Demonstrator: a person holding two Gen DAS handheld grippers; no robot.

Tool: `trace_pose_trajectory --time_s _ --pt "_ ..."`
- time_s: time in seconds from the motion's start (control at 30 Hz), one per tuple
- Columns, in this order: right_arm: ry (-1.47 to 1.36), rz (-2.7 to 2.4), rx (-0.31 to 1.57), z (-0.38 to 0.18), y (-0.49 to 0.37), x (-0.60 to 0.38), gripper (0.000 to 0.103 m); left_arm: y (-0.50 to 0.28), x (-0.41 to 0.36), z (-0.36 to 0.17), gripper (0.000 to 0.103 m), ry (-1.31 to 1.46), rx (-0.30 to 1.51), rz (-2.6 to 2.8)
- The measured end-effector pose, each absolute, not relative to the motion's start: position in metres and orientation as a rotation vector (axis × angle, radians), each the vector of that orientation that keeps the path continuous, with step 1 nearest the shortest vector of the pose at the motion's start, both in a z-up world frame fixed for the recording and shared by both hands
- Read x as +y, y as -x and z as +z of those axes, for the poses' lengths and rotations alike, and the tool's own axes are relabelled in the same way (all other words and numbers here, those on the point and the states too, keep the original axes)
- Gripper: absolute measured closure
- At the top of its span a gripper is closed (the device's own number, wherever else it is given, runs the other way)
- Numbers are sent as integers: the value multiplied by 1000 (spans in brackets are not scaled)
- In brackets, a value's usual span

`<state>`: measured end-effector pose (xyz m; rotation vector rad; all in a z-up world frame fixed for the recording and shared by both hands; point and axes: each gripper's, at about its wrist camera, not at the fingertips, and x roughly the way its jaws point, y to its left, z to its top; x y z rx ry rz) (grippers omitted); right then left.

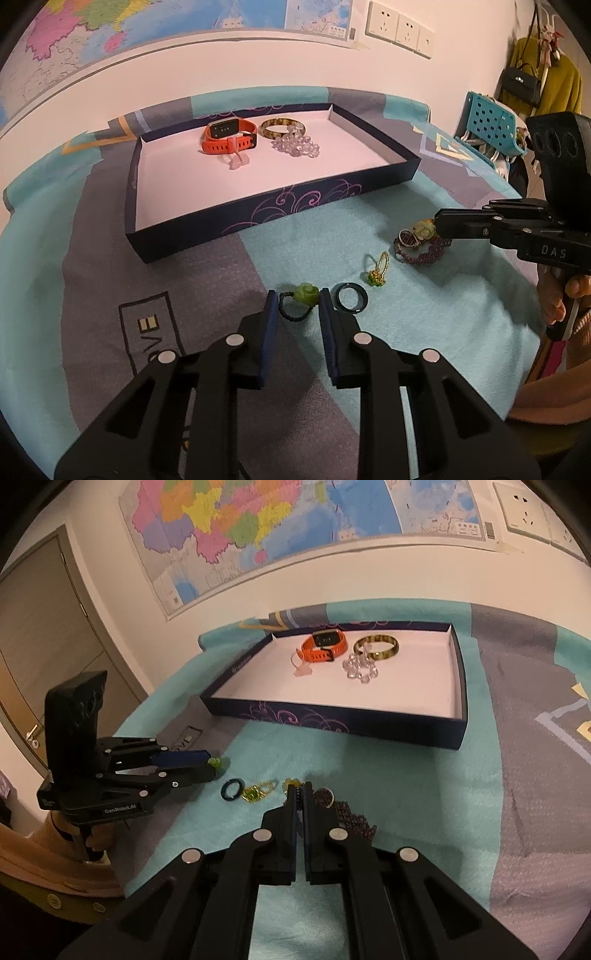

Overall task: Organize jewelry
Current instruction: 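Lift the dark red beaded necklace off the table with the right tool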

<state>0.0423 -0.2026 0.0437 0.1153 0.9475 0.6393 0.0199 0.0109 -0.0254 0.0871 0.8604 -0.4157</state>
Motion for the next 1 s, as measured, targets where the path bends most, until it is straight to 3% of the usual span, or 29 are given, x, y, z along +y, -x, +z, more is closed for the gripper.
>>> trace_pose_trajectory --time_s 1.0 --pt "-134 633 907 51 -54 -204 101 -21 14 -3 81 -70 806 -415"
